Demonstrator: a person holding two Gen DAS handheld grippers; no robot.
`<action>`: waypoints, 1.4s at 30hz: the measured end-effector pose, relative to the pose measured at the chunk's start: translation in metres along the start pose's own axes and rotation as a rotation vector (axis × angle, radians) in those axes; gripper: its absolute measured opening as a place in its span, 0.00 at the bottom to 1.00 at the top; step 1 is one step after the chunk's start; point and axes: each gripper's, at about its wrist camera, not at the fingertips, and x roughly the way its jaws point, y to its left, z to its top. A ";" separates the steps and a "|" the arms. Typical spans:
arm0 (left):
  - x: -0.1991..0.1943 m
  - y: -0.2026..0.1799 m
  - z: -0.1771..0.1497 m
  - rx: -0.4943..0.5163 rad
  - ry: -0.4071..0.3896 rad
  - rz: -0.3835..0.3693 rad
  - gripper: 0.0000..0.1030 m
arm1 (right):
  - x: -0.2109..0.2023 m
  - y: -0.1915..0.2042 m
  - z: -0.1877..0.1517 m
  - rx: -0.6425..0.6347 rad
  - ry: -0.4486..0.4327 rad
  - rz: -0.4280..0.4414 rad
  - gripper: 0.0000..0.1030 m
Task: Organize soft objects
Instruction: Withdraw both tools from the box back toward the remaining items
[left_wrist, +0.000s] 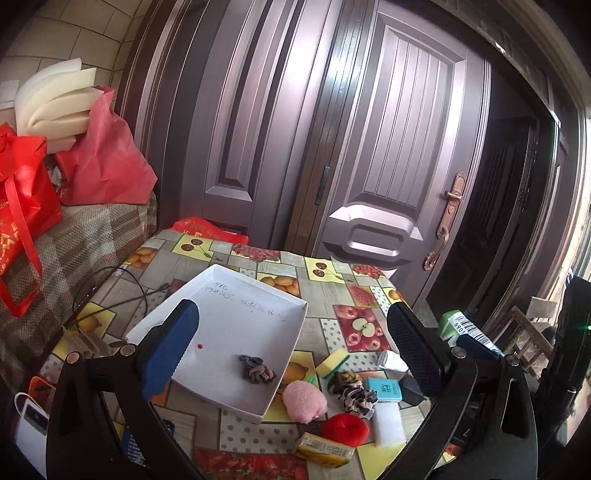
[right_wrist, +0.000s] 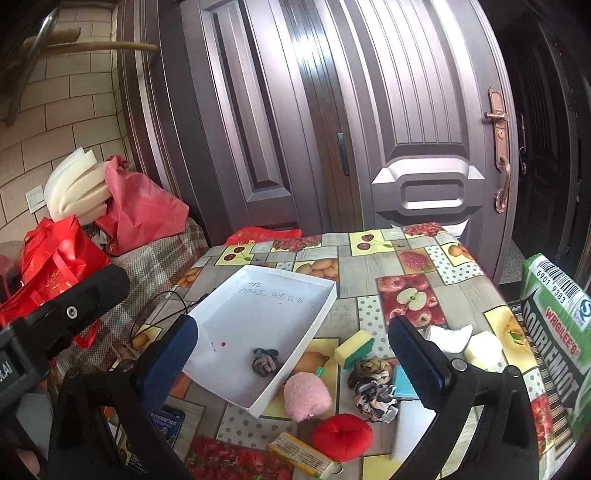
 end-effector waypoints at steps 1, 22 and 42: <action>-0.004 -0.002 0.001 0.002 -0.007 -0.005 1.00 | -0.009 -0.004 0.002 0.003 -0.026 -0.015 1.00; -0.004 0.034 0.022 -0.051 0.049 -0.022 1.00 | -0.138 -0.106 0.020 0.140 -0.254 -0.272 1.00; 0.116 -0.045 -0.182 0.325 0.590 -0.150 1.00 | -0.112 -0.134 -0.013 0.210 -0.074 -0.273 1.00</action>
